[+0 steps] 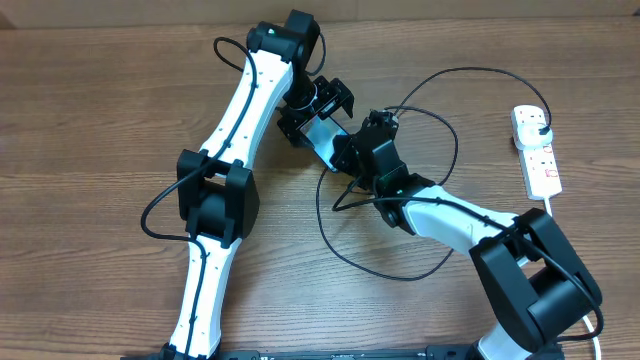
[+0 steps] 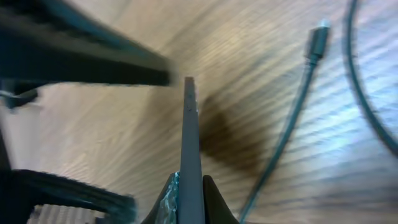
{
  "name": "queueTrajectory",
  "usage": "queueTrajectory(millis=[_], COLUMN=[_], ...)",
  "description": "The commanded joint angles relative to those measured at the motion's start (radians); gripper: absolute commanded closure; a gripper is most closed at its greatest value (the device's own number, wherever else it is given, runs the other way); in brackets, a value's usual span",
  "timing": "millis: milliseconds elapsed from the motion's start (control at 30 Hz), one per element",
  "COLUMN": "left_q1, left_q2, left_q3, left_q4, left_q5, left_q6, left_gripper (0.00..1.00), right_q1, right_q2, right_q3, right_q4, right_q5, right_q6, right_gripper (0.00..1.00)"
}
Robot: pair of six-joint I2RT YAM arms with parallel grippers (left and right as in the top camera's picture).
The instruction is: Plug charger to phone and switch on socket
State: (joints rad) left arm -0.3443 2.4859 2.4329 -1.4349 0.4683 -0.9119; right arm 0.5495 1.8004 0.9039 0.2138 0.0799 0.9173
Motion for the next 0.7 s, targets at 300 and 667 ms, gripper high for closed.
queueTrajectory(millis=[300, 667], left_q1=[0.131, 0.224], left_q2=[-0.105, -0.115], left_q3=[0.057, 0.056], left_q4=[-0.066, -0.255], left_q5=[-0.087, -0.047], left_q6=[0.395, 0.575], left_gripper=[0.00, 0.00], right_q1=[-0.174, -0.207], right_q2=[-0.068, -0.223], right_q3=[0.027, 0.027], right_q4=[-0.032, -0.063], right_q5=[-0.252, -0.333], right_q6=[-0.035, -0.013], right_gripper=[0.96, 0.96])
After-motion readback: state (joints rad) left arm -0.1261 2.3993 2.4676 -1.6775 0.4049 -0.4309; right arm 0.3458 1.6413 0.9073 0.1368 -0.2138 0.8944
